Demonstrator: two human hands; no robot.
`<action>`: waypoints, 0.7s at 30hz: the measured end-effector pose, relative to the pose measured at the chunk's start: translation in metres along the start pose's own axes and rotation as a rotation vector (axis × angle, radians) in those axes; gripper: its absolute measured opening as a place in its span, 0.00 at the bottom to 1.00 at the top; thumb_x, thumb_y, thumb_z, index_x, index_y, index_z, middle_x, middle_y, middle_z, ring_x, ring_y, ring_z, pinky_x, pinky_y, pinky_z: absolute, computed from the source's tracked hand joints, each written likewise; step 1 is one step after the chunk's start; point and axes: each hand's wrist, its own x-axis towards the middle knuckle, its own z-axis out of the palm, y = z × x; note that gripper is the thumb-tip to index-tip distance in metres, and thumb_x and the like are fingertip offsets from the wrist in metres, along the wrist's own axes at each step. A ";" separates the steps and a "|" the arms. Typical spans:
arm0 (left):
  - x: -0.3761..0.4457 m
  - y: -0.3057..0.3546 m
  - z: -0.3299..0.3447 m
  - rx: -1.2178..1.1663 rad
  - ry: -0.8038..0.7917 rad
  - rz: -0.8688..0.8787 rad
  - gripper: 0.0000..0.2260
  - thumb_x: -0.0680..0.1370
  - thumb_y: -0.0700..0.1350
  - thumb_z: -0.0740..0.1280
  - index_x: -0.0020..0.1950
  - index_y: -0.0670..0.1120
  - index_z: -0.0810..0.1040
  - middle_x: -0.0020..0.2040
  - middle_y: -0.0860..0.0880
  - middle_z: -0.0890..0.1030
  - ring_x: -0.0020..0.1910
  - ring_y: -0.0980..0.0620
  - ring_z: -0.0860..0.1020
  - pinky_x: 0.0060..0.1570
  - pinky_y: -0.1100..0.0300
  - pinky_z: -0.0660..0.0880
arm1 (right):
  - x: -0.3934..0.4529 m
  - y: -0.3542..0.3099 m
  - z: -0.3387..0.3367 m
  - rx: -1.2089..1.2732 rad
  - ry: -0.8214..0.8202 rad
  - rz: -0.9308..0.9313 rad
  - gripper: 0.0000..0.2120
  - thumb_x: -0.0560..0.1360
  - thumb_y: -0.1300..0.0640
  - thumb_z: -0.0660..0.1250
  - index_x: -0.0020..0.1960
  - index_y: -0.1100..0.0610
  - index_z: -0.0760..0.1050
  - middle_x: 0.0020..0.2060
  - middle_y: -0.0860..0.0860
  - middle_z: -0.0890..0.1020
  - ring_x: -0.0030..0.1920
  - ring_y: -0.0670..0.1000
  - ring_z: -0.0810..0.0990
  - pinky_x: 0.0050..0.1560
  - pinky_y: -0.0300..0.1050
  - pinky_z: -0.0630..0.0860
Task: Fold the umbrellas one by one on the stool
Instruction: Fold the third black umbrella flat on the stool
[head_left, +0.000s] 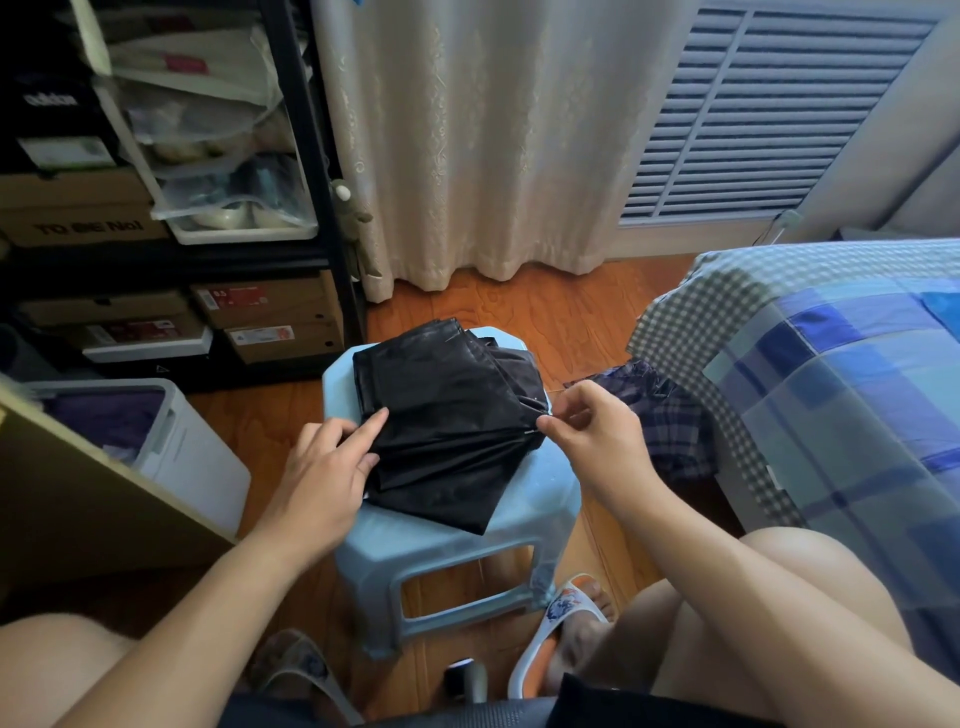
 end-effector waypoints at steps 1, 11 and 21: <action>0.000 0.000 0.000 -0.002 -0.001 -0.003 0.24 0.82 0.41 0.67 0.78 0.51 0.70 0.54 0.49 0.75 0.55 0.48 0.69 0.61 0.48 0.70 | 0.001 0.000 0.000 0.030 -0.019 0.035 0.10 0.74 0.61 0.77 0.42 0.53 0.76 0.37 0.48 0.81 0.35 0.42 0.77 0.36 0.32 0.74; 0.001 0.000 0.000 -0.021 -0.026 -0.044 0.24 0.83 0.41 0.65 0.79 0.51 0.69 0.55 0.49 0.75 0.57 0.49 0.68 0.63 0.50 0.69 | -0.005 -0.009 -0.001 0.247 -0.069 0.066 0.09 0.76 0.65 0.74 0.52 0.55 0.79 0.45 0.50 0.84 0.33 0.49 0.81 0.37 0.37 0.78; 0.002 -0.002 0.001 0.005 -0.019 0.003 0.24 0.82 0.41 0.67 0.78 0.49 0.70 0.54 0.49 0.76 0.55 0.49 0.69 0.60 0.49 0.70 | 0.007 -0.016 -0.003 0.728 -0.140 0.306 0.09 0.76 0.71 0.71 0.51 0.60 0.78 0.40 0.55 0.83 0.30 0.49 0.75 0.33 0.40 0.74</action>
